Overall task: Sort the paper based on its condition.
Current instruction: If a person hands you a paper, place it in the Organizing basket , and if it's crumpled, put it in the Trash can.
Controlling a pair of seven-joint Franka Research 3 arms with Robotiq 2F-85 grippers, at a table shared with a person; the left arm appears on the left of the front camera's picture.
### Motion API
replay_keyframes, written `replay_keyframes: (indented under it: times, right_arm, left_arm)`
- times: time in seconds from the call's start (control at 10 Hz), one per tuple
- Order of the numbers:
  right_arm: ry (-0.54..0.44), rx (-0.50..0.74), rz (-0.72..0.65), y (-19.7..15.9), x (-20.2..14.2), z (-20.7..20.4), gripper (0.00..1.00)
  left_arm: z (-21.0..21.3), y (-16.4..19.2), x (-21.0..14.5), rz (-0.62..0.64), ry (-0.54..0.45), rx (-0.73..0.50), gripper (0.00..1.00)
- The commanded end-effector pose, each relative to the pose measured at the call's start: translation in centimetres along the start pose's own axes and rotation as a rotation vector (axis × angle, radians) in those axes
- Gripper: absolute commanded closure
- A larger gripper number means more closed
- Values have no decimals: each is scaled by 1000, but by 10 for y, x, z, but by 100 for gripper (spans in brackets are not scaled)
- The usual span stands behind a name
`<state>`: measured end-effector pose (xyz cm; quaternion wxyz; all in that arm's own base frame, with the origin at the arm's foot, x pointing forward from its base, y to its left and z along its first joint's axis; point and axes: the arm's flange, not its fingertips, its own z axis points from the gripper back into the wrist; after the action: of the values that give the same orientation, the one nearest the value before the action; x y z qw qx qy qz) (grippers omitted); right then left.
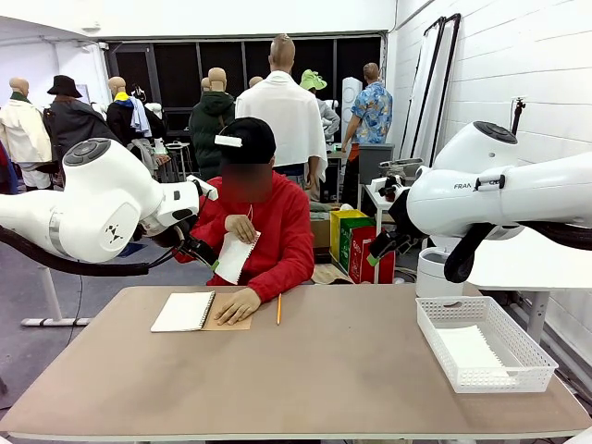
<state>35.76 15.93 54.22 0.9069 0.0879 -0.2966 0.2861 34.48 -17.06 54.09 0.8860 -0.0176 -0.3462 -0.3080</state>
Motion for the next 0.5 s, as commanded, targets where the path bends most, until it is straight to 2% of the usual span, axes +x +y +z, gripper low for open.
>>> replay_keyframes:
  times: [0.0, 0.4]
  right_arm:
    - [1, 0, -2, 0, 0, 0, 0]
    - [1, 0, -2, 0, 0, 0, 0]
  left_arm:
    - [0, 1, -1, 2, 0, -4, 0]
    - [0, 1, -1, 2, 0, -4, 0]
